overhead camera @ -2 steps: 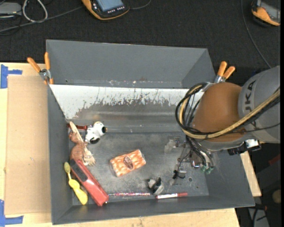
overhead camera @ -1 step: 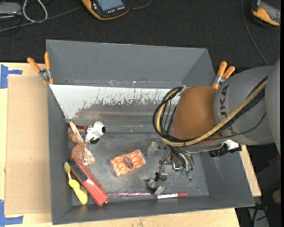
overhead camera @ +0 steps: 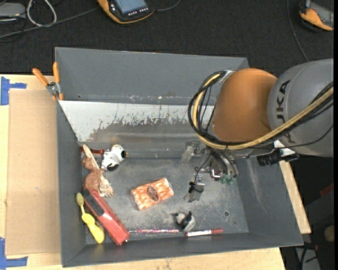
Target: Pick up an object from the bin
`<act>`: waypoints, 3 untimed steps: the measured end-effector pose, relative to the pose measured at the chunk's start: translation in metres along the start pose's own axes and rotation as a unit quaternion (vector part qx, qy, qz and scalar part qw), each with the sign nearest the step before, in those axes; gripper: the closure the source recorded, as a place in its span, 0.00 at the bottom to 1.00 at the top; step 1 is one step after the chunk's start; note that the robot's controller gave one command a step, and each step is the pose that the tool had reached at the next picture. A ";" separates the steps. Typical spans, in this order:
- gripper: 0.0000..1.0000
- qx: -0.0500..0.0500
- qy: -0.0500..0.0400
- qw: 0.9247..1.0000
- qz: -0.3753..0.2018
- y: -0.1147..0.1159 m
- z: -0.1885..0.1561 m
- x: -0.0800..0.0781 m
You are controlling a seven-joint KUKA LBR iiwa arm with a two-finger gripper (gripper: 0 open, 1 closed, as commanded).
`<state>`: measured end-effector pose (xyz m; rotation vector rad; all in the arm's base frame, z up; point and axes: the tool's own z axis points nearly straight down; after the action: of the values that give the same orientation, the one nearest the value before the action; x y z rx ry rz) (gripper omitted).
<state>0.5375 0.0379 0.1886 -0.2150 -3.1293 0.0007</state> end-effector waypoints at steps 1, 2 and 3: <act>0.00 -0.001 0.000 1.000 -0.008 0.025 0.038 -0.002; 0.00 -0.001 -0.007 0.994 -0.107 0.047 0.114 -0.030; 1.00 -0.001 -0.001 1.000 -0.017 0.035 0.118 -0.009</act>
Offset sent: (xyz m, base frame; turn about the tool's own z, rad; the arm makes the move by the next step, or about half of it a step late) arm 0.0379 0.0438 -0.1186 -0.2148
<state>0.5501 0.0710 0.0701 -0.1631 -3.1347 -0.0021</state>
